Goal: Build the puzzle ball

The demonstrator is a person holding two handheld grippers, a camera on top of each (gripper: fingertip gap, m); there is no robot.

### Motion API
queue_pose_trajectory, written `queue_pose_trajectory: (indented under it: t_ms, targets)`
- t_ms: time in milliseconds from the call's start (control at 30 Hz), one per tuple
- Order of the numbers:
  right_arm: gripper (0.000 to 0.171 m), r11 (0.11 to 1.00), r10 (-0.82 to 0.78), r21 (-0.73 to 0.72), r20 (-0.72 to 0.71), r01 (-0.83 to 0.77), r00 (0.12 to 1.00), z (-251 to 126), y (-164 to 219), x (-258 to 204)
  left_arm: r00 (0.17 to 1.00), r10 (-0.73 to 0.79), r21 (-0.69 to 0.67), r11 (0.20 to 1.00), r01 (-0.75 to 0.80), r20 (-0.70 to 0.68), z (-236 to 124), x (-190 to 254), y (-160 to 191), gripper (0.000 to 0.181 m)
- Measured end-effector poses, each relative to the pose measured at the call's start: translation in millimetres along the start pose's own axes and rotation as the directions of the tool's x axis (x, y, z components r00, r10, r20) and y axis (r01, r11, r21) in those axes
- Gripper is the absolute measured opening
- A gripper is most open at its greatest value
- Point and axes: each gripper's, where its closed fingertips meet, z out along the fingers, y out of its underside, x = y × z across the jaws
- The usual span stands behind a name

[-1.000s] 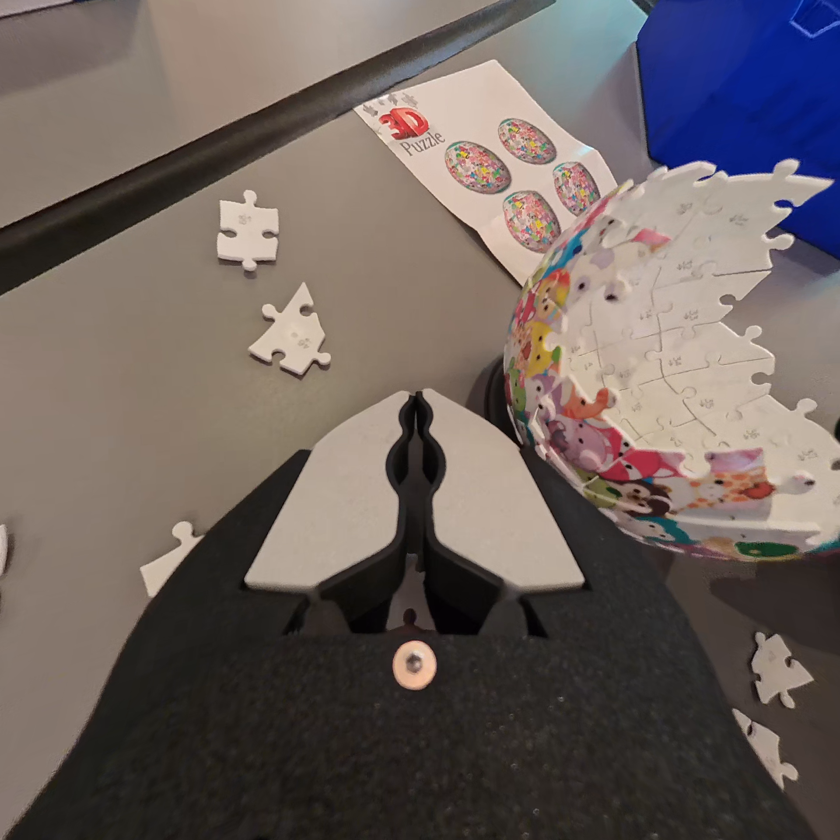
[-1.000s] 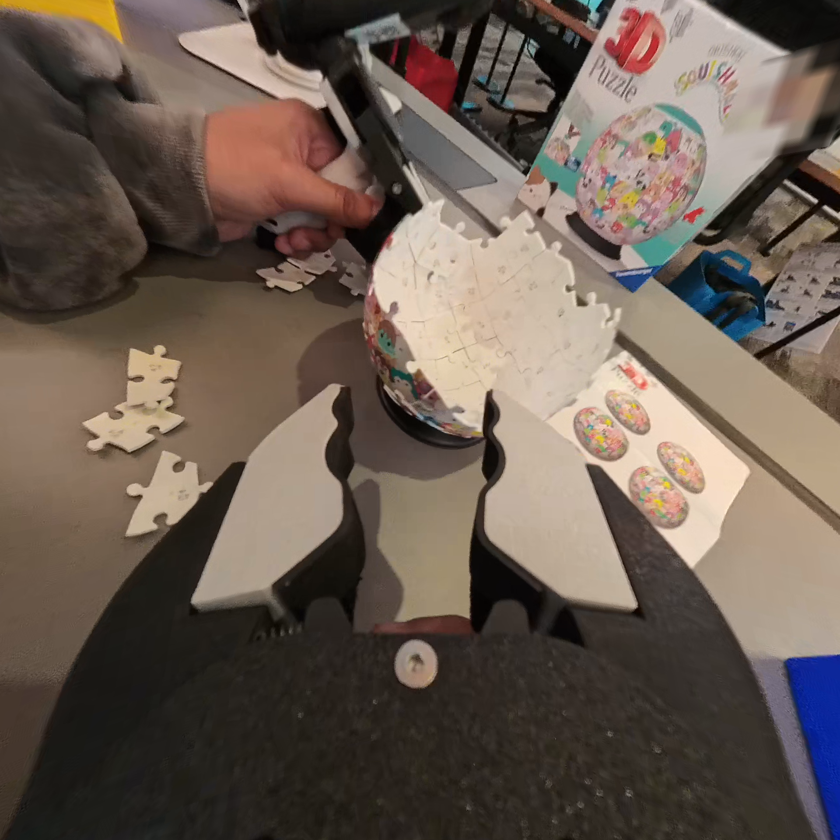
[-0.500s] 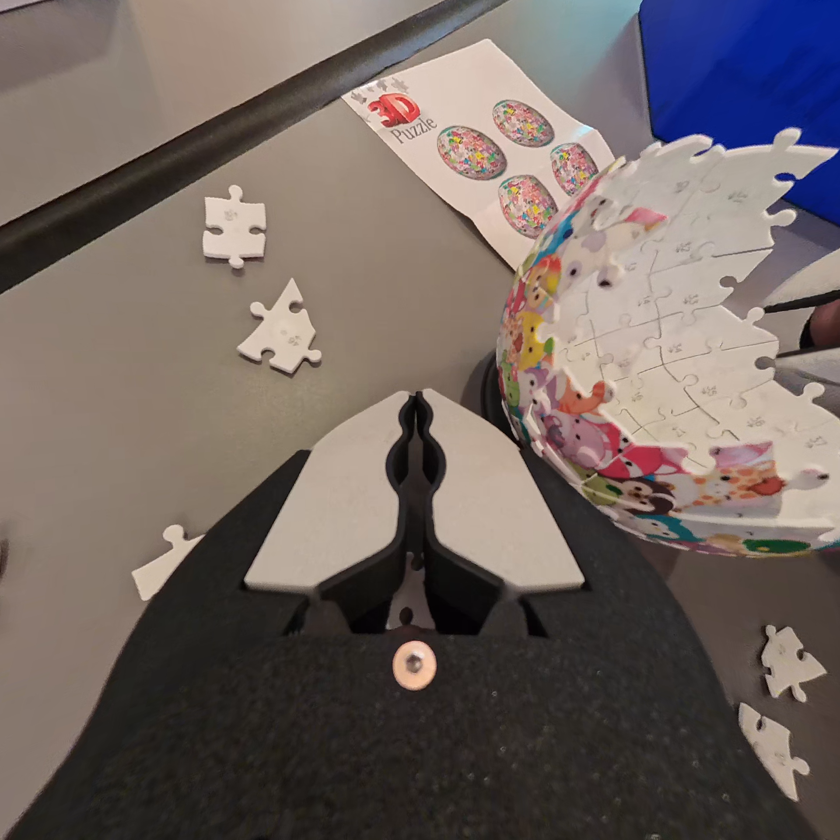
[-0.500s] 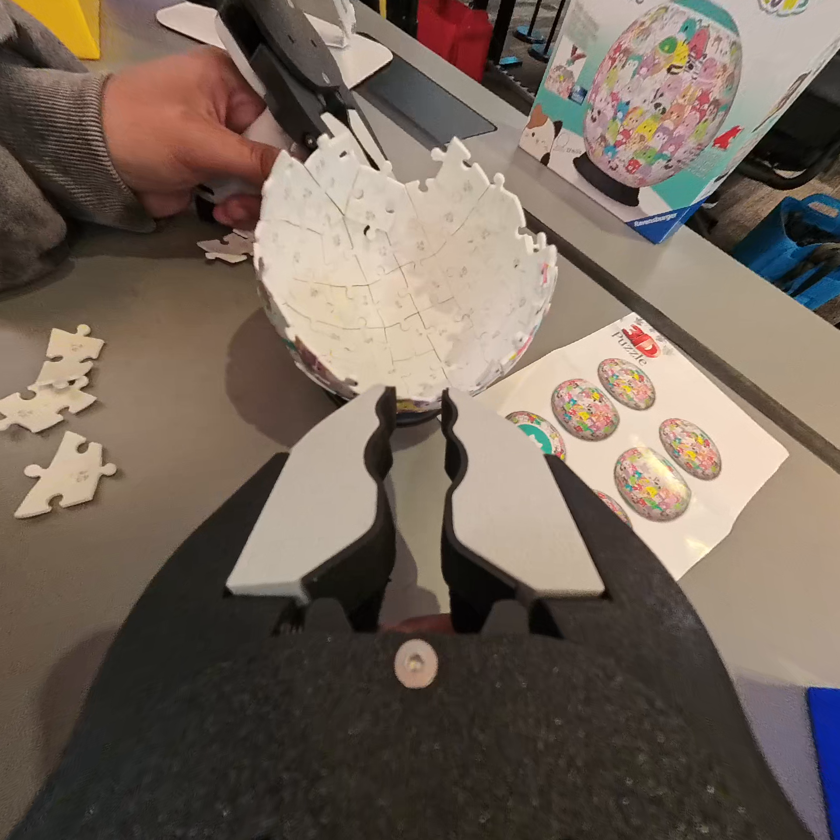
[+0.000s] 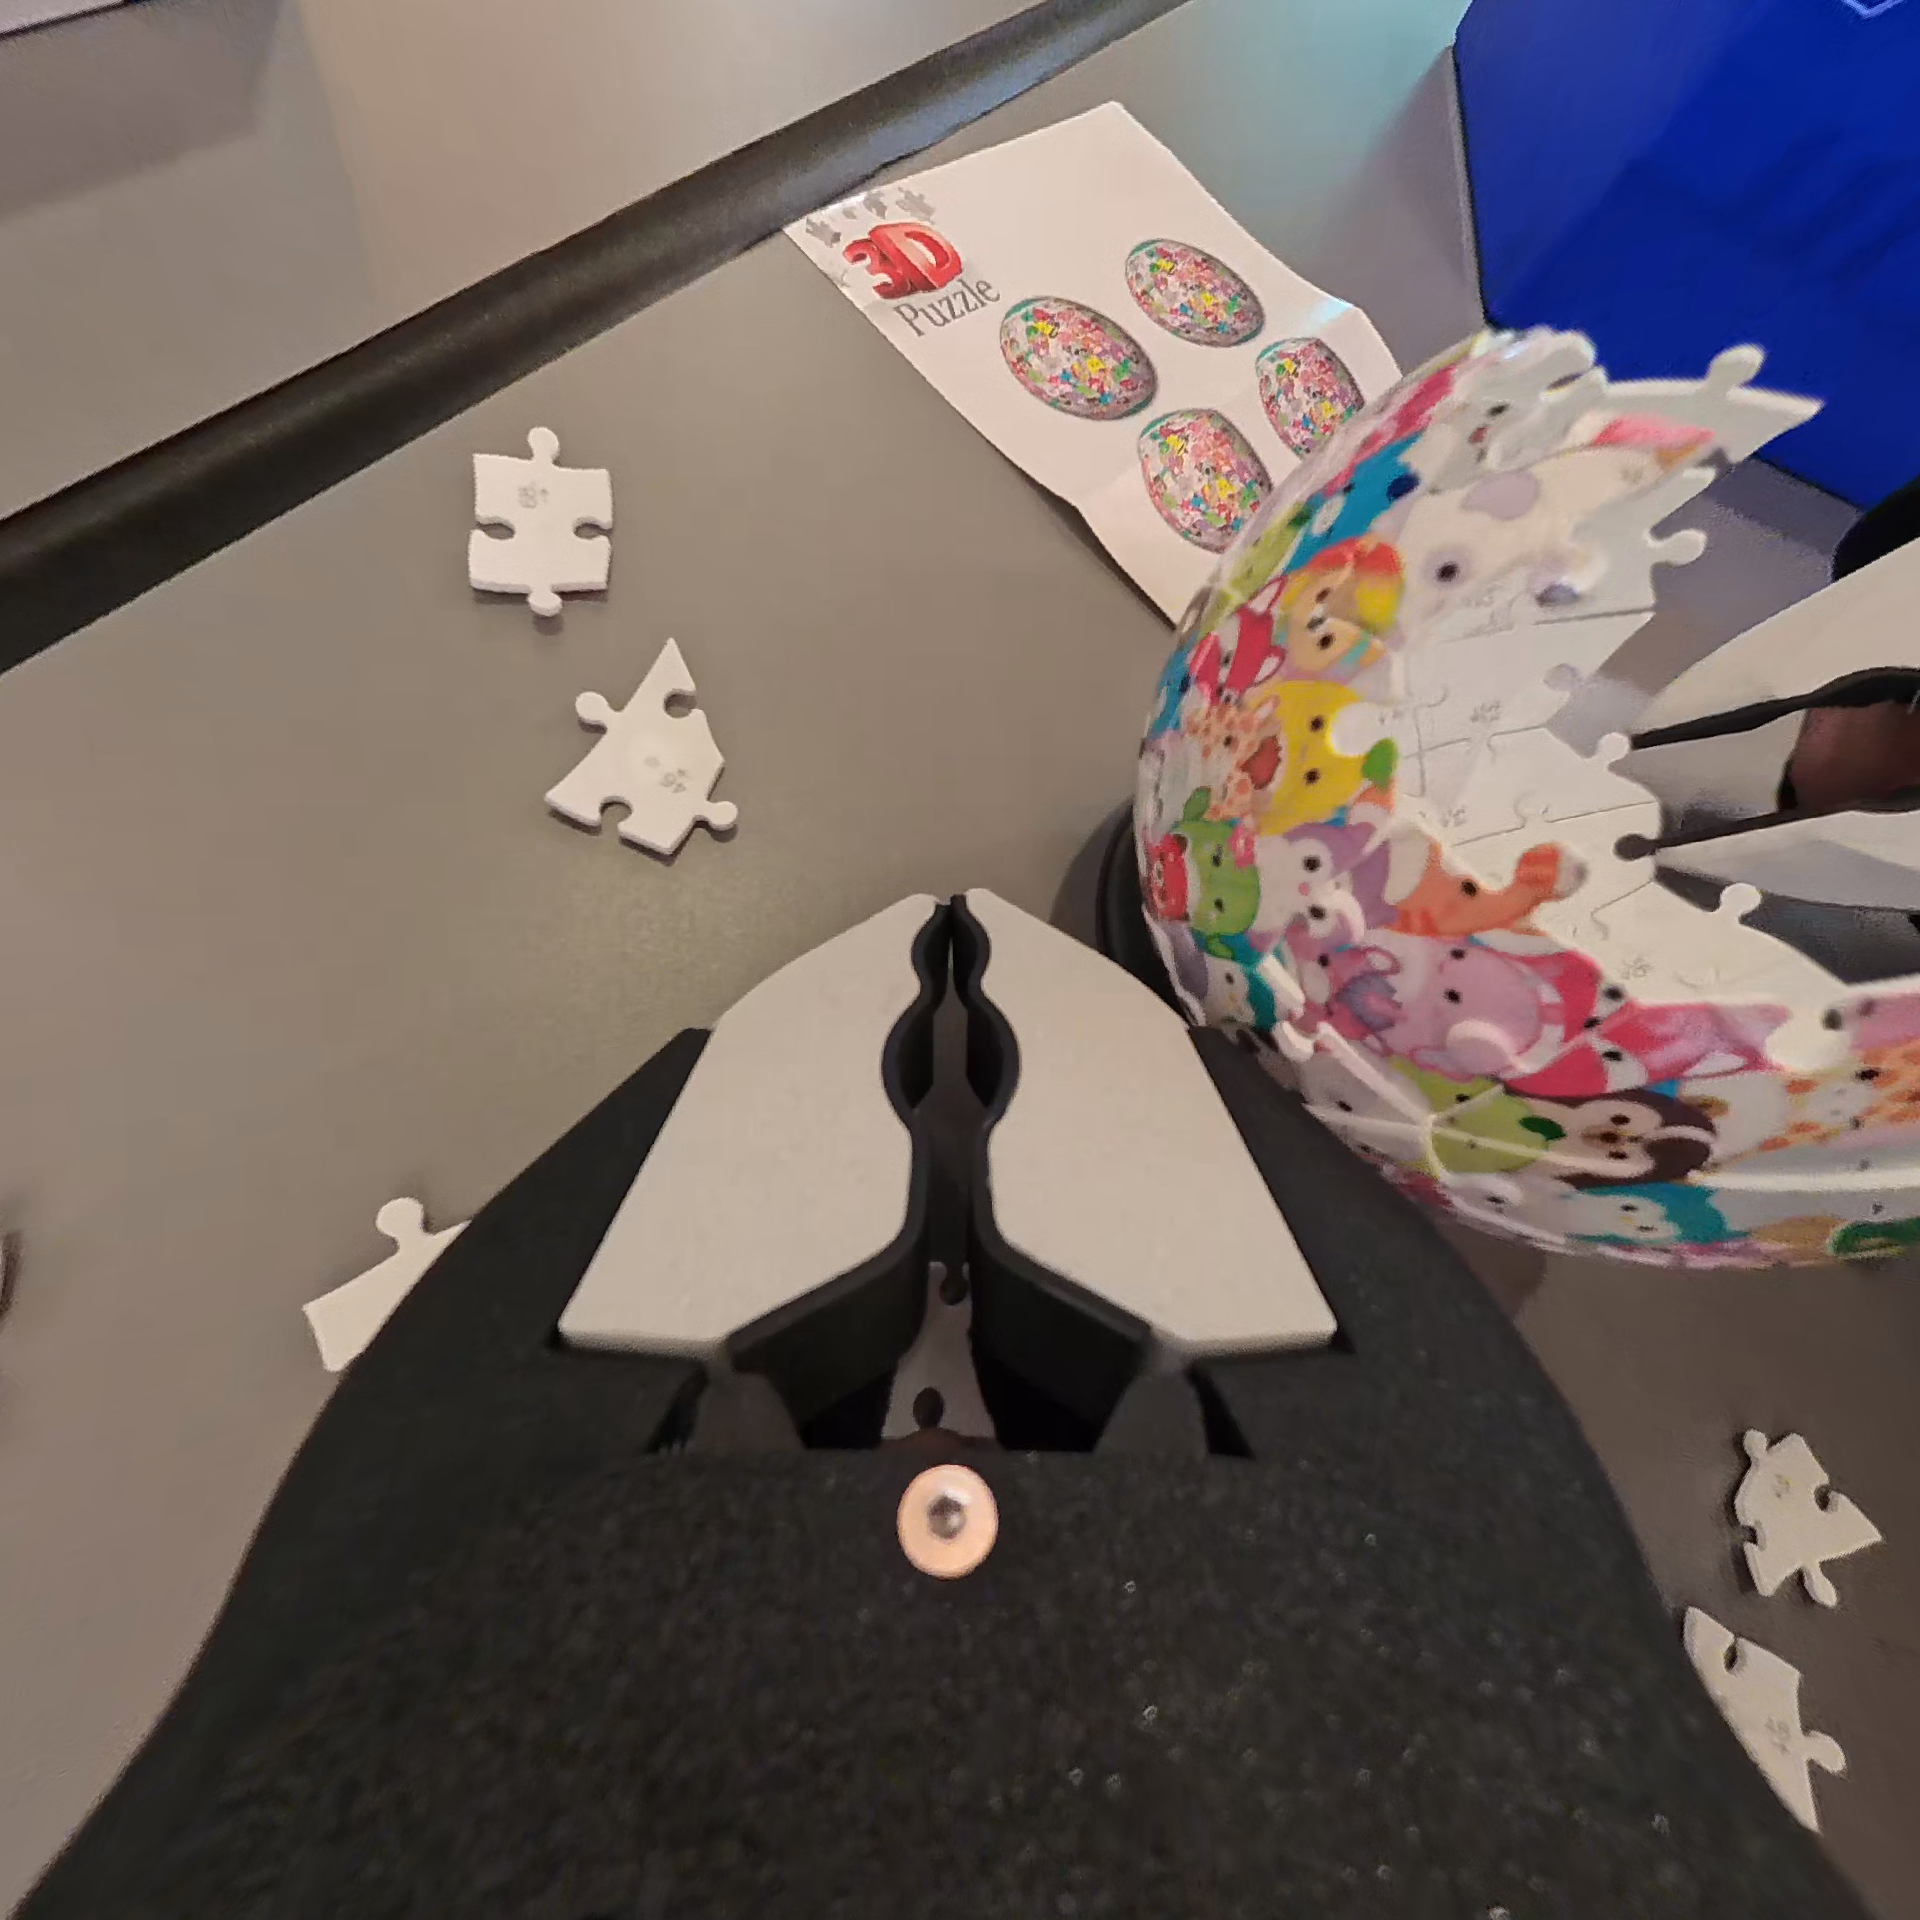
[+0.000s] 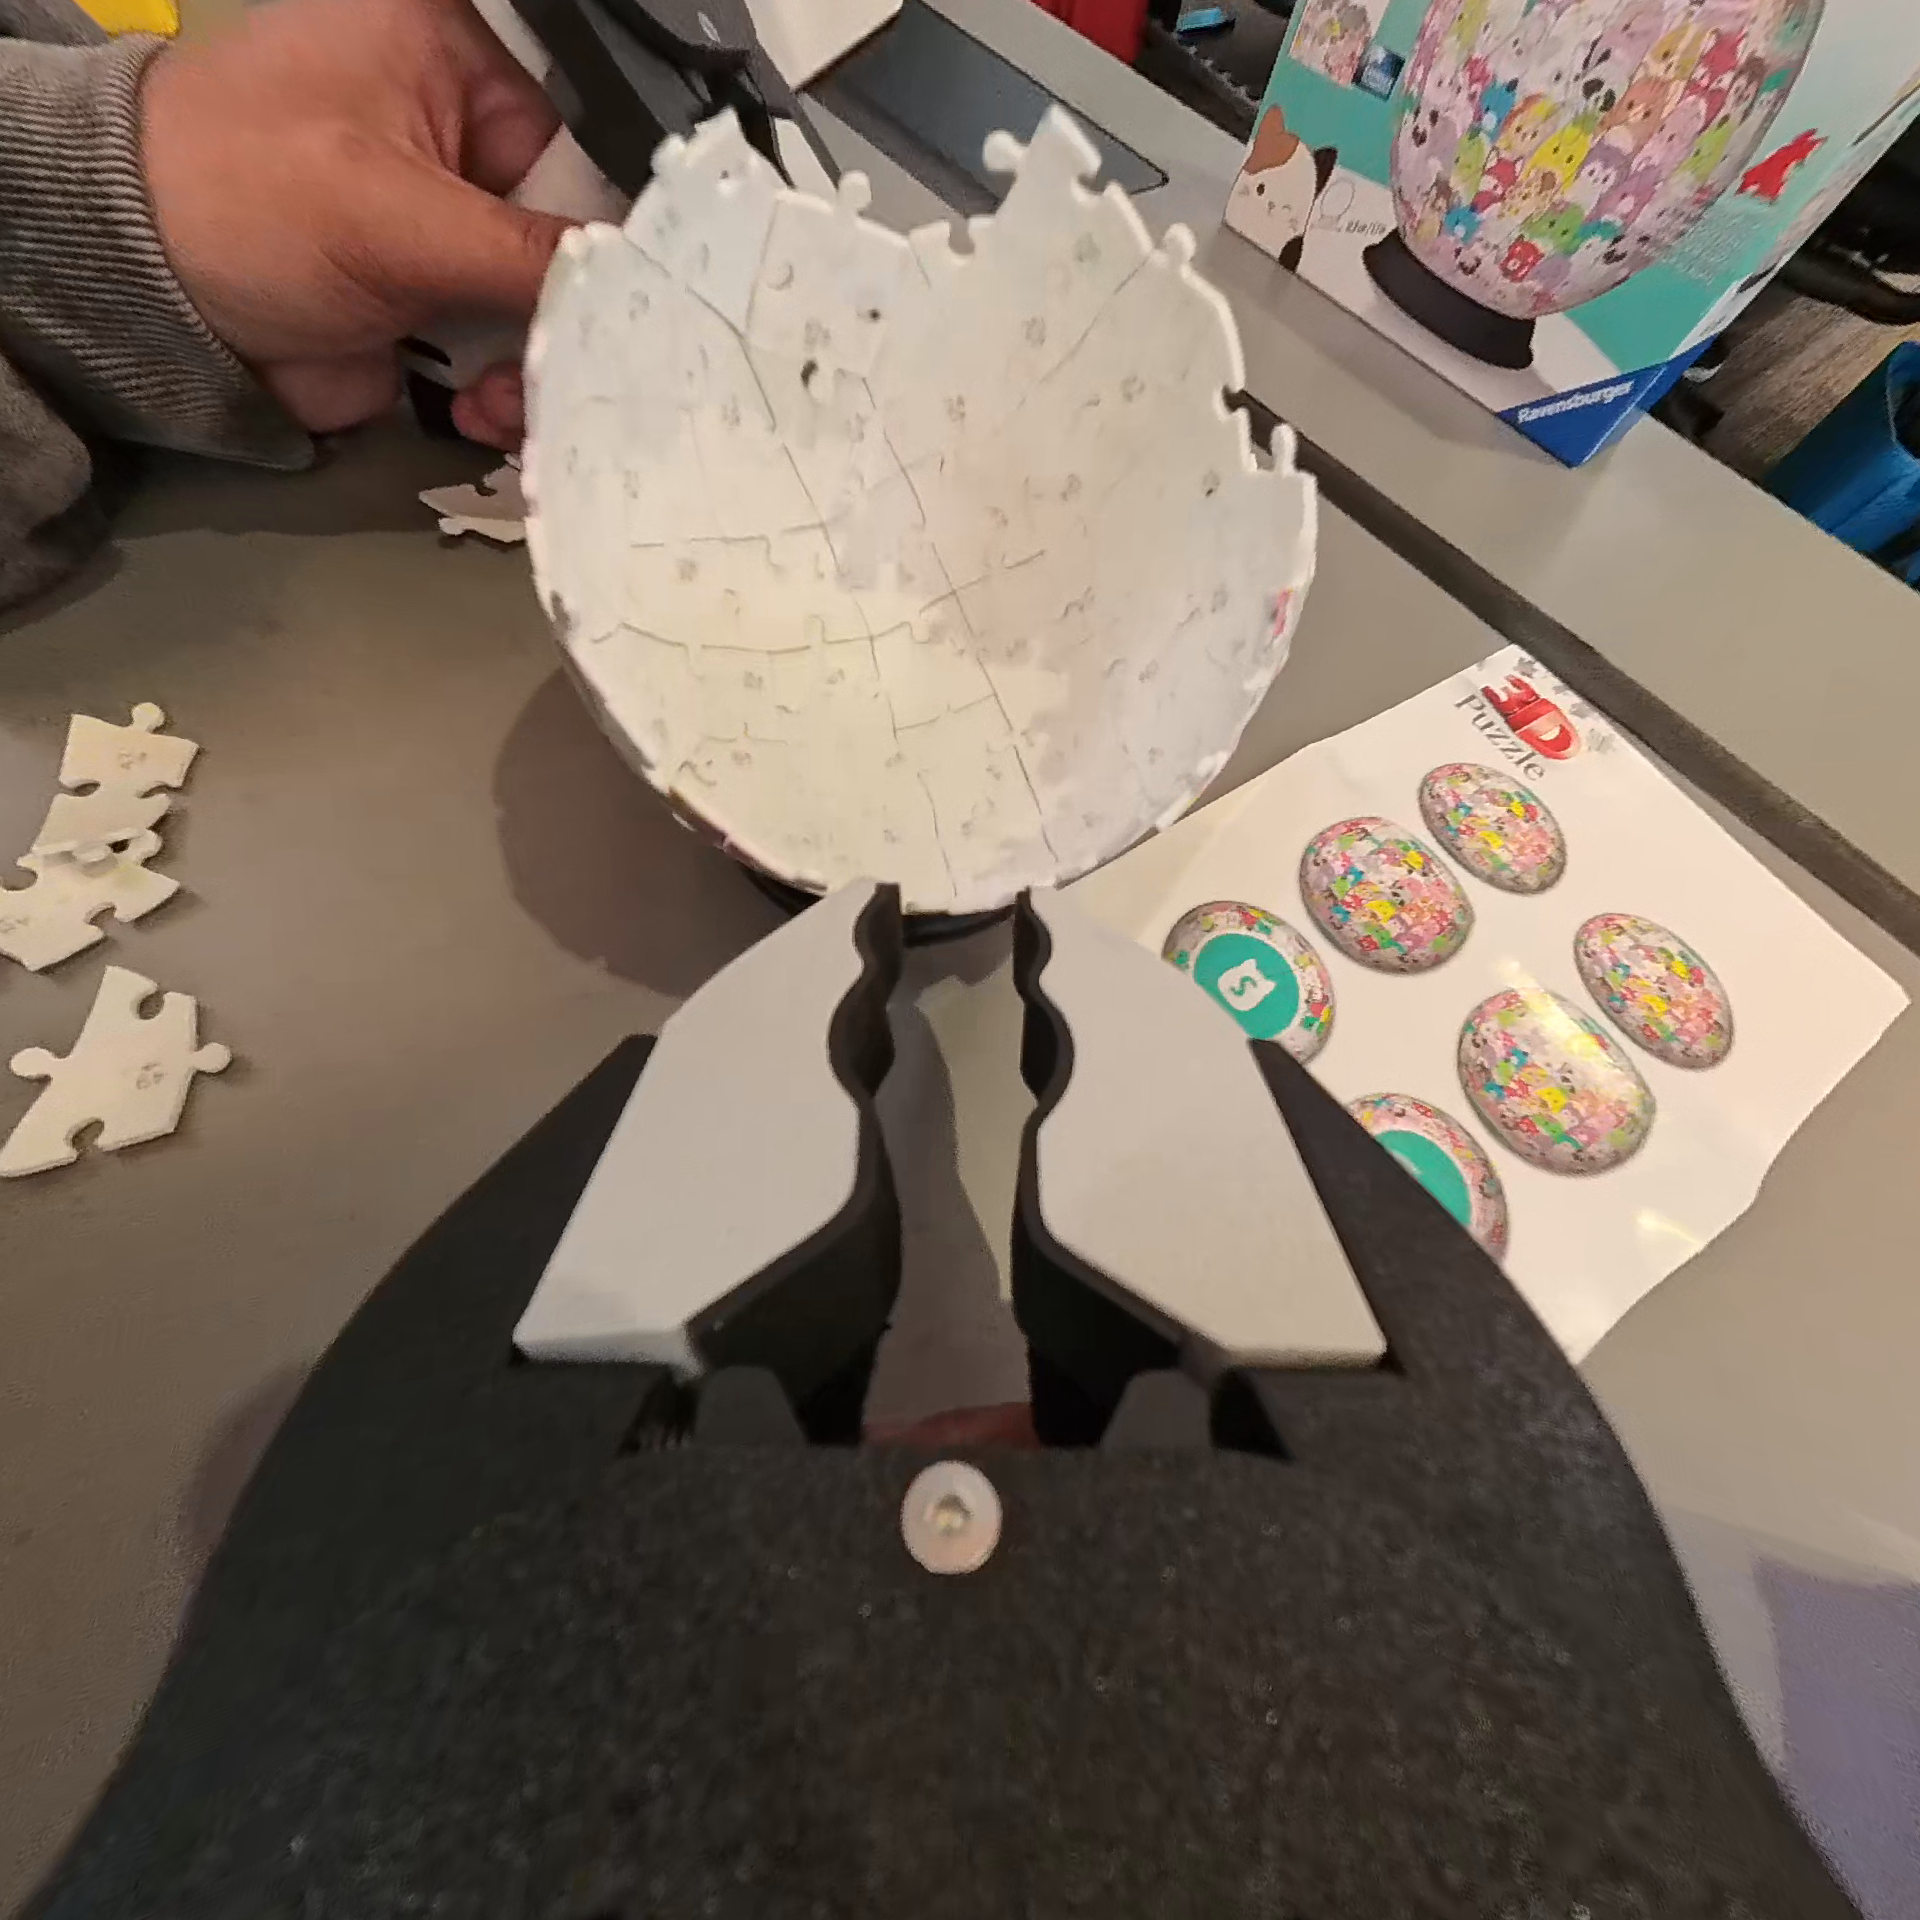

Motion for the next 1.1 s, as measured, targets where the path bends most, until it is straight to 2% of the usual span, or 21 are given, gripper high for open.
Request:
queue_pose_trajectory:
  t_ms: [200,300,367,467,533,633,833,1100]
  targets:
    - [0.027,0.999,-0.033,0.013,-0.03,0.034,0.999,-14.6,-13.3,9.1,1.0,-0.016,0.08,0.997,0.017,-0.011,-12.3,0.6,-6.3,0.0]
    - [0.016,0.997,-0.078,0.021,-0.029,0.078,0.997,-23.7,-41.4,14.6,0.997,-0.002,0.182,0.983,0.015,-0.075,-29.0,10.7,-14.1,0.0]
    - [0.001,0.992,-0.125,-0.031,-0.021,0.124,0.992,-18.2,-57.9,17.5,0.994,0.013,0.245,0.969,0.013,-0.105,-39.6,15.2,-19.7,0.0]
    - [0.0,0.975,-0.187,-0.123,0.014,0.187,0.982,2.8,-78.0,15.4,0.985,0.022,0.301,0.953,0.031,-0.173,-47.4,22.7,-27.0,0.0]
    - [0.0,0.951,-0.181,-0.24,0.07,0.193,0.981,21.6,-74.5,9.4,0.978,0.017,0.289,0.956,0.045,-0.208,-45.1,26.6,-25.3,0.0]
    - [0.0,0.916,-0.123,-0.364,0.141,0.167,0.982,46.5,-63.3,0.9,0.979,0.008,0.264,0.963,0.048,-0.205,-41.0,25.7,-22.1,0.0]
    - [0.0,0.907,-0.005,-0.401,0.293,0.128,0.956,64.0,-60.5,-15.4,0.972,-0.061,0.241,0.963,0.117,-0.229,-39.7,19.3,-19.8,0.0]
    - [0.0,0.869,0.318,-0.462,0.245,-0.178,0.916,72.7,-65.1,-21.0,0.953,-0.127,0.212,0.959,0.189,-0.275,-37.7,18.4,-17.2,0.0]
